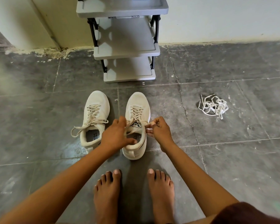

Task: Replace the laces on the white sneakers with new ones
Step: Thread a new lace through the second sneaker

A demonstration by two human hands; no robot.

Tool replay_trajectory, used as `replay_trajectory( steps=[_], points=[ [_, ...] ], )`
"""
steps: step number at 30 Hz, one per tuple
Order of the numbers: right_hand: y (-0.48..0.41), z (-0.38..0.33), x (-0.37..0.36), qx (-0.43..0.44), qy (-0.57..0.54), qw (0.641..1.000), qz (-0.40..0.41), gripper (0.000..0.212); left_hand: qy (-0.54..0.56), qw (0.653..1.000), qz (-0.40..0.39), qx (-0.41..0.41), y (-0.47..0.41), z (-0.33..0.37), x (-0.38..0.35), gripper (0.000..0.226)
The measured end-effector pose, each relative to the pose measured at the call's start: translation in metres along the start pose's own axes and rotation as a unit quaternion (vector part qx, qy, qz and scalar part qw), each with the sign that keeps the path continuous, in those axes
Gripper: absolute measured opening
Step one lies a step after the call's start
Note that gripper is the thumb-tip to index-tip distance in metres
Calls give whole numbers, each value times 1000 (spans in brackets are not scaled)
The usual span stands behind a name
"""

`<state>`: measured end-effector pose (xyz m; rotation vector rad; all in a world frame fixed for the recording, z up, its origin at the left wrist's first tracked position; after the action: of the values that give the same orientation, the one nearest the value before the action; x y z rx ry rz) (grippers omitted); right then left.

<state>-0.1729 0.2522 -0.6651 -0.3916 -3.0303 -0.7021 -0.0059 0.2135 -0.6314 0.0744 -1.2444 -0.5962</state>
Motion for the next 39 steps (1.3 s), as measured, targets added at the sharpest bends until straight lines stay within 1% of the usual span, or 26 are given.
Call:
replay_trajectory(
  steps=[2,3,4,6,9,10,11,12,13,14,15,16,17,18,19,21,22,24,27,29,31,33,35,37,38,39],
  points=[
    [5,-9,0,-11,11,1000,5,16,-9,1000,-7,18,-1,-3,-1,68],
    [8,-18,4,-2,22,1000,16,17,-10,1000,-3,21,-2,-3,-1,66],
    [11,-32,11,17,2,999,33,17,1,1000,0,24,-2,-4,-1,64],
    [15,-72,38,77,-138,985,62,16,35,999,-2,24,-1,-5,-2,57],
    [20,-131,86,176,-362,911,85,23,62,998,5,17,0,-5,-3,54],
    [21,-143,92,196,-376,902,84,26,68,997,16,16,0,-5,-3,54],
    [20,-147,91,196,-335,917,90,29,80,996,29,18,0,-6,-1,56],
    [18,-146,85,173,-229,953,101,30,99,994,39,23,-1,-8,1,57],
    [15,-138,74,142,-63,982,104,28,123,991,43,29,-3,-11,2,58],
    [10,-126,62,120,119,982,89,20,140,989,38,33,-5,-14,3,57],
    [6,-107,48,103,272,956,49,13,145,989,26,30,-7,-15,3,55],
    [4,-83,35,79,387,919,-4,19,141,990,15,20,-9,-15,3,51],
    [3,-60,23,56,464,882,-56,29,135,991,14,8,-11,-14,4,46],
    [4,-42,15,43,508,855,-92,35,131,991,22,-5,-12,-13,6,40],
    [4,-30,10,43,532,839,-110,37,127,991,34,-16,-13,-12,8,36],
    [6,-23,7,62,546,828,-113,32,120,991,49,-31,-15,-13,9,30],
    [6,-25,8,76,528,839,-106,27,116,991,51,-35,-15,-13,9,28],
    [6,-36,15,107,439,888,-84,18,110,992,49,-38,-14,-14,9,24],
    [9,-62,34,146,277,947,-77,20,114,992,44,-28,-13,-15,8,21],
    [13,-73,47,148,186,966,-104,20,108,993,40,-21,-13,-14,8,22],
    [19,-72,51,137,114,973,-149,26,92,995,34,-16,-13,-11,8,23],
    [23,-60,51,108,62,978,-165,30,94,995,29,-13,-14,-10,8,23],
    [21,-45,53,58,62,985,-150,32,109,994,22,-5,-14,-11,7,23],
    [15,-27,58,-30,114,982,-149,30,121,992,17,1,-15,-13,7,25],
    [12,-16,61,-78,173,969,-161,27,126,992,20,2,-15,-14,7,26],
    [9,-5,63,-118,246,946,-177,24,129,991,25,0,-15,-13,8,27]
  ],
)
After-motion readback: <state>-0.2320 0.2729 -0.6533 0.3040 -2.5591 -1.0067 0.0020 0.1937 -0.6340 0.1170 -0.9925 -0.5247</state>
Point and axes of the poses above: each hand's wrist, its own y-axis away from the middle knuckle, its own x-axis out of the back of the hand, z = x × y, the point moved 5 cm from there along -y, towards the middle knuckle, and after that the axes turned 8 degrees about -z, right-handed, at the moved point
